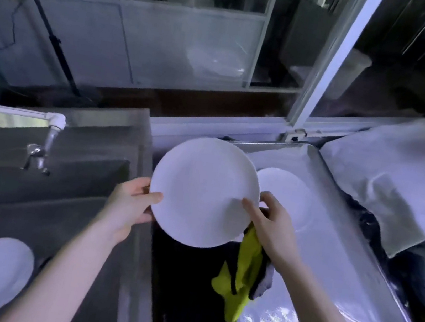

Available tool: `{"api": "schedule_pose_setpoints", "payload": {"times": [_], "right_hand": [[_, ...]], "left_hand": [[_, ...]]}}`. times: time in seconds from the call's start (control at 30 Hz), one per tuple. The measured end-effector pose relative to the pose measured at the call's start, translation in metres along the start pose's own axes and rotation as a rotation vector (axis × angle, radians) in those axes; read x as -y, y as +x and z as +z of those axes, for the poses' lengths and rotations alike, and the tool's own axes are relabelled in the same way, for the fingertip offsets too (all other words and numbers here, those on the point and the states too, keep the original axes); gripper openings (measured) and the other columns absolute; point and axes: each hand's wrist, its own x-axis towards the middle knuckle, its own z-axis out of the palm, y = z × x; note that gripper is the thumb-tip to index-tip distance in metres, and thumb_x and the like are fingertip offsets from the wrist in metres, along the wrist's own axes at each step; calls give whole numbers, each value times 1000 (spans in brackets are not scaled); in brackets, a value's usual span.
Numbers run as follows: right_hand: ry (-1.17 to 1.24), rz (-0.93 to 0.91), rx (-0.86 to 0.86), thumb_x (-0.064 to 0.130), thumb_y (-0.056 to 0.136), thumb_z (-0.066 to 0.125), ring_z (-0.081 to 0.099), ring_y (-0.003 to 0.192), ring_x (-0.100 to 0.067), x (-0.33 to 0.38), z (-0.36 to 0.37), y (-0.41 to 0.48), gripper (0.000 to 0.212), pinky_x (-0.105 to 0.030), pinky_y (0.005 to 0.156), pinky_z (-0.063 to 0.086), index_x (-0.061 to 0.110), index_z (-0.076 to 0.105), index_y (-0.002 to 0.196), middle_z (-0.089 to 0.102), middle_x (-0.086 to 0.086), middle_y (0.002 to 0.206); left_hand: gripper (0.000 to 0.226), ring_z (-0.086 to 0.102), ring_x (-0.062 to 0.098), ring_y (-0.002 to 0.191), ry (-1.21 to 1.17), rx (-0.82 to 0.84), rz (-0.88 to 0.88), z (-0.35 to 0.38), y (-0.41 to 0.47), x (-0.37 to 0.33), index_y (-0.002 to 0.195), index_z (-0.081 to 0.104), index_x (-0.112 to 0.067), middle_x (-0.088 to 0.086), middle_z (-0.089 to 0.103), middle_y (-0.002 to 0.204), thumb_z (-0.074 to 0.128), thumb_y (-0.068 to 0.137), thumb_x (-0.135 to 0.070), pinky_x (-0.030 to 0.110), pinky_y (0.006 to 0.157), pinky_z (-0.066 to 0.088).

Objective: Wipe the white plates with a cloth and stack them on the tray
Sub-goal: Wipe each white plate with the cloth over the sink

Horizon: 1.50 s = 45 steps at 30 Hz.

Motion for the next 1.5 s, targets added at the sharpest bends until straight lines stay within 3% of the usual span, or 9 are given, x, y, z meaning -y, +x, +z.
{"api": "schedule_pose_setpoints", "payload": {"times": [0.17,0.37,0.47,0.63,0.77,0.97,1.2,1.3,1.5], "right_hand": [[52,77,-62,26,92,55,64,82,-37,-39,-61,24,5,-50,74,54,25,58,96,71,-14,85],[6,104,-191,23,89,62,66,65,-14,-85,-109,59,9,-22,57,48,28,68,93,71,10,67],[-43,130,-223,20,90,59,65,66,-14,-107,-123,76,13,-22,58,48,27,71,90,70,13,67],[-126,155,-247,25,91,57,47,59,-20,-140,-138,106,16,-21,53,37,22,69,81,66,-7,65],[-234,198,-238,23,92,52,33,59,-21,-157,-143,127,20,-23,50,30,13,63,79,53,-15,60],[-283,206,-194,23,89,53,39,54,-19,-175,-139,143,20,-30,53,36,22,59,70,56,-9,58],[-343,220,-238,25,88,55,31,47,-14,-184,-134,155,28,-30,45,25,22,48,62,33,2,45],[-350,207,-232,29,92,56,33,46,-12,-186,-132,156,21,-30,44,27,25,59,71,36,3,46],[-393,213,-208,28,91,56,48,53,-19,-186,-130,155,12,-33,49,40,23,66,92,47,3,52]], "left_hand": [[30,71,22,86,7,22,-32,86,4,1,118,68,-14,6,75,101,62,94,4,34,68,58],[38,69,20,88,115,-6,2,166,30,8,121,61,-20,10,70,102,67,90,1,26,58,55],[40,70,24,92,142,12,-13,199,46,17,123,59,-20,11,70,104,67,89,1,34,63,57],[42,68,16,84,211,21,-29,237,69,38,126,56,-19,3,68,96,68,90,-2,30,62,57],[38,68,28,97,217,36,-102,253,86,51,129,59,-10,14,70,110,65,93,0,43,87,59],[38,65,28,84,378,-48,-60,261,101,63,120,67,-19,12,72,100,64,88,2,37,80,54],[36,66,22,88,529,-65,43,268,108,66,115,71,-25,-6,66,86,63,90,-1,28,73,47],[36,54,7,74,684,-140,133,270,107,62,116,73,-26,-2,64,93,64,90,-4,11,62,35],[23,45,18,81,908,-186,193,274,104,58,107,73,-15,8,57,108,62,89,-6,22,64,23]]}}
